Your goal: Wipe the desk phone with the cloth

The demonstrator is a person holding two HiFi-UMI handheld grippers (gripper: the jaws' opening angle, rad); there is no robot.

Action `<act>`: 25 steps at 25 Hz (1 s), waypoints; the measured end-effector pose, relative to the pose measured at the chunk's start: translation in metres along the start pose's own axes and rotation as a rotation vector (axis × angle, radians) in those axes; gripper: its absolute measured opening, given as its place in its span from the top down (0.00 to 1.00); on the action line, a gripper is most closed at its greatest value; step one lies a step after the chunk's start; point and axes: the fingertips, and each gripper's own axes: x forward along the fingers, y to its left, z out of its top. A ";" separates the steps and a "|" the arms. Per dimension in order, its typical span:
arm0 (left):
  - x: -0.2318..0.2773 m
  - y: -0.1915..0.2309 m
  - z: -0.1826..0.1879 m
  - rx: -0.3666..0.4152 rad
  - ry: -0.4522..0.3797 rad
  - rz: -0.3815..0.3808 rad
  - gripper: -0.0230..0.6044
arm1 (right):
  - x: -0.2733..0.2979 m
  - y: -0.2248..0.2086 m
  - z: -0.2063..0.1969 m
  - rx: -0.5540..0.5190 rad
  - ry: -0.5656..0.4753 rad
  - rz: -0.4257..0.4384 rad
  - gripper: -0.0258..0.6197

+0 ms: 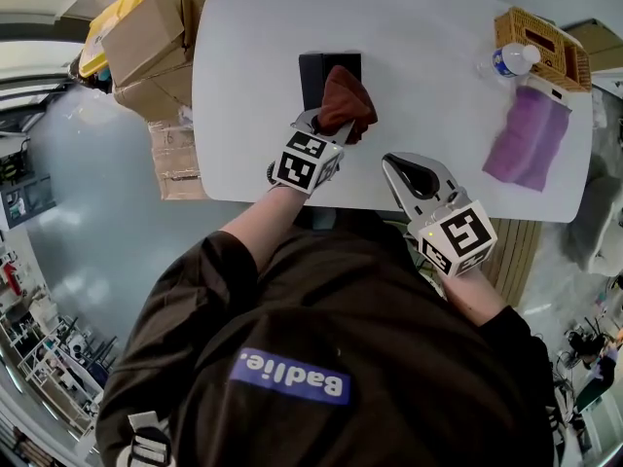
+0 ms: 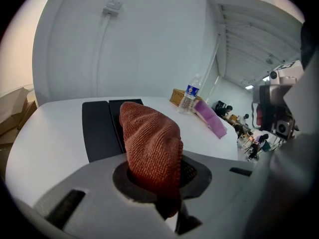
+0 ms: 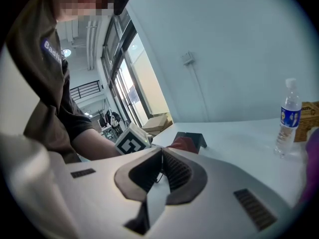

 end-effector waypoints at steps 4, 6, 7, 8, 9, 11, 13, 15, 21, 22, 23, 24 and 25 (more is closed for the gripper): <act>-0.011 -0.016 -0.030 0.018 0.037 -0.041 0.87 | 0.006 0.011 0.000 -0.005 0.003 -0.013 0.91; -0.022 -0.023 -0.042 0.027 0.038 -0.064 0.87 | 0.008 0.023 -0.002 -0.012 0.005 -0.021 0.91; -0.030 -0.026 -0.047 0.026 0.035 -0.075 0.87 | 0.009 0.030 -0.003 -0.015 0.005 -0.026 0.91; -0.039 -0.030 -0.051 0.022 0.031 -0.086 0.87 | 0.010 0.039 -0.003 -0.018 0.003 -0.030 0.91; -0.049 -0.032 -0.055 0.017 0.026 -0.098 0.87 | 0.011 0.048 -0.003 -0.021 0.000 -0.034 0.91; -0.070 -0.038 -0.059 0.023 0.012 -0.128 0.87 | 0.013 0.068 -0.003 -0.029 -0.011 -0.047 0.91; -0.090 -0.042 -0.060 0.058 -0.010 -0.161 0.87 | 0.016 0.088 -0.003 -0.036 -0.027 -0.074 0.91; -0.112 -0.044 -0.059 0.094 -0.037 -0.184 0.87 | 0.017 0.109 -0.004 -0.044 -0.045 -0.101 0.91; -0.184 -0.053 -0.071 0.121 -0.115 -0.223 0.87 | 0.013 0.179 -0.013 -0.064 -0.076 -0.163 0.91; -0.195 -0.054 -0.074 0.129 -0.125 -0.229 0.87 | 0.013 0.190 -0.015 -0.068 -0.082 -0.173 0.91; -0.205 -0.055 -0.077 0.139 -0.133 -0.234 0.87 | 0.012 0.201 -0.016 -0.069 -0.088 -0.186 0.91; -0.215 -0.055 -0.081 0.150 -0.139 -0.240 0.87 | 0.011 0.210 -0.018 -0.069 -0.094 -0.199 0.91; -0.224 -0.056 -0.084 0.157 -0.145 -0.245 0.87 | 0.010 0.220 -0.020 -0.068 -0.098 -0.213 0.91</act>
